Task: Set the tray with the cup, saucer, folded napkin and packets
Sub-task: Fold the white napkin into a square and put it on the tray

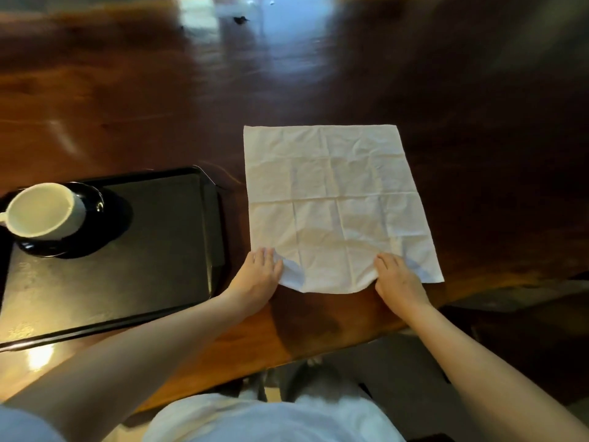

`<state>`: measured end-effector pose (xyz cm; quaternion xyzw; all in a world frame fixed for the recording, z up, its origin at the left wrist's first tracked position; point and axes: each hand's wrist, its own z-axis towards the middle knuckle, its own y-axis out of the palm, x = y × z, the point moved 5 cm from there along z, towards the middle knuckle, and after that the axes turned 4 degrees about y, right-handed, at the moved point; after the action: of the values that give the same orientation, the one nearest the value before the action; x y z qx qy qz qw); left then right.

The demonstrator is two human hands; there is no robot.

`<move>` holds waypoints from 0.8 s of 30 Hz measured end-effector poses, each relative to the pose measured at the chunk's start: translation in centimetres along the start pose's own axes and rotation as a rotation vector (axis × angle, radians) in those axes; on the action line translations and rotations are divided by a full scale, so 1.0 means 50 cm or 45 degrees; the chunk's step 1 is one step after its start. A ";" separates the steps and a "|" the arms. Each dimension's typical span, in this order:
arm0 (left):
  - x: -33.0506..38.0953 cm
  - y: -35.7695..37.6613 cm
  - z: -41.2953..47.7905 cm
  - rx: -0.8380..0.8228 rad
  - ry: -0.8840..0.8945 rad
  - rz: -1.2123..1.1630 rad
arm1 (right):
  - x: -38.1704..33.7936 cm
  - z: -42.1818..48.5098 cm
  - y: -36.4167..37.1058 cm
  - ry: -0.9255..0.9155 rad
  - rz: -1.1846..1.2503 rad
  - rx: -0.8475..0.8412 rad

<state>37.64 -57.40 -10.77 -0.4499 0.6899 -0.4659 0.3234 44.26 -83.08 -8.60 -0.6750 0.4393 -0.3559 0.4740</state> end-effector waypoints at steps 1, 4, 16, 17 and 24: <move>0.002 -0.001 -0.002 -0.015 0.012 -0.006 | 0.003 0.001 0.000 -0.008 0.002 0.012; 0.004 -0.012 0.001 0.028 -0.010 -0.090 | 0.017 0.010 0.003 -0.027 0.007 0.018; -0.115 -0.114 0.022 0.199 -0.594 -1.072 | 0.118 0.132 -0.043 -0.202 -0.002 0.029; -0.117 -0.121 0.023 0.219 -0.625 -1.108 | 0.139 0.153 -0.049 -0.152 0.088 -0.021; -0.139 -0.161 0.023 0.366 -0.801 -1.298 | 0.227 0.277 -0.135 -0.029 0.488 -0.353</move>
<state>43.88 -52.66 -3.49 -0.7909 0.1898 -0.4952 0.3053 62.50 -87.99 -5.59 -0.6417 0.5988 -0.1880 0.4408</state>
